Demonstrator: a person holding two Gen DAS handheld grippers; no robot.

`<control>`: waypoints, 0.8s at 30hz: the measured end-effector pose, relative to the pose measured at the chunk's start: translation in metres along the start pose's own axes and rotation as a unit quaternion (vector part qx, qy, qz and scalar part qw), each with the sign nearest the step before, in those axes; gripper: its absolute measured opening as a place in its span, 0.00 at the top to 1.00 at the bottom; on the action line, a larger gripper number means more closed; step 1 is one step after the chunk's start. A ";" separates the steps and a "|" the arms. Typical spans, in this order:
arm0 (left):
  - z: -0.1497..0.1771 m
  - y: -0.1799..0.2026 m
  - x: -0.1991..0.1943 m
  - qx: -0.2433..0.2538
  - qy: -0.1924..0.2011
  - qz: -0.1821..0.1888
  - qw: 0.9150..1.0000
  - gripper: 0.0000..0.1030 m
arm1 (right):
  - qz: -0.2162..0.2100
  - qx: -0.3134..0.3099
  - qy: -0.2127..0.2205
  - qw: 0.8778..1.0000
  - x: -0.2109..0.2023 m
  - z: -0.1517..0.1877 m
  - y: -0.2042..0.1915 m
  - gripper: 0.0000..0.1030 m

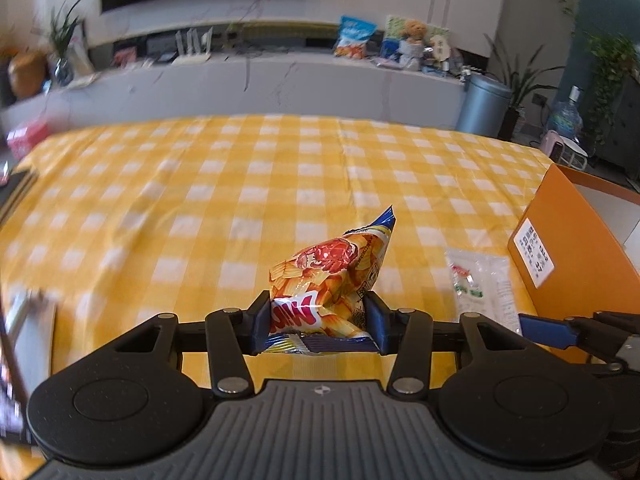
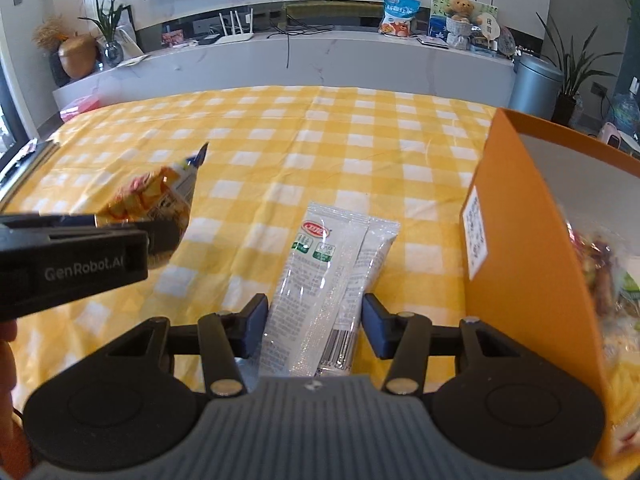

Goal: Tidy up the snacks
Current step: 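Grasp the white wrapped snack with the right gripper and lift it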

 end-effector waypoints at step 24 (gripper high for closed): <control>0.068 0.035 -0.030 0.021 -0.051 0.020 0.998 0.47 | -0.023 -0.020 -0.079 0.996 -0.033 0.078 0.025 0.31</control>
Point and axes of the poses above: each gripper's, at about its wrist camera, not at the fingertips, and x roughly the way its jaws point, y to its right, z to its underside, the point moved 10 cm from there along x, roughly the way its jaws point, and after that the axes turned 1 degree about x, right-handed, at the moved point
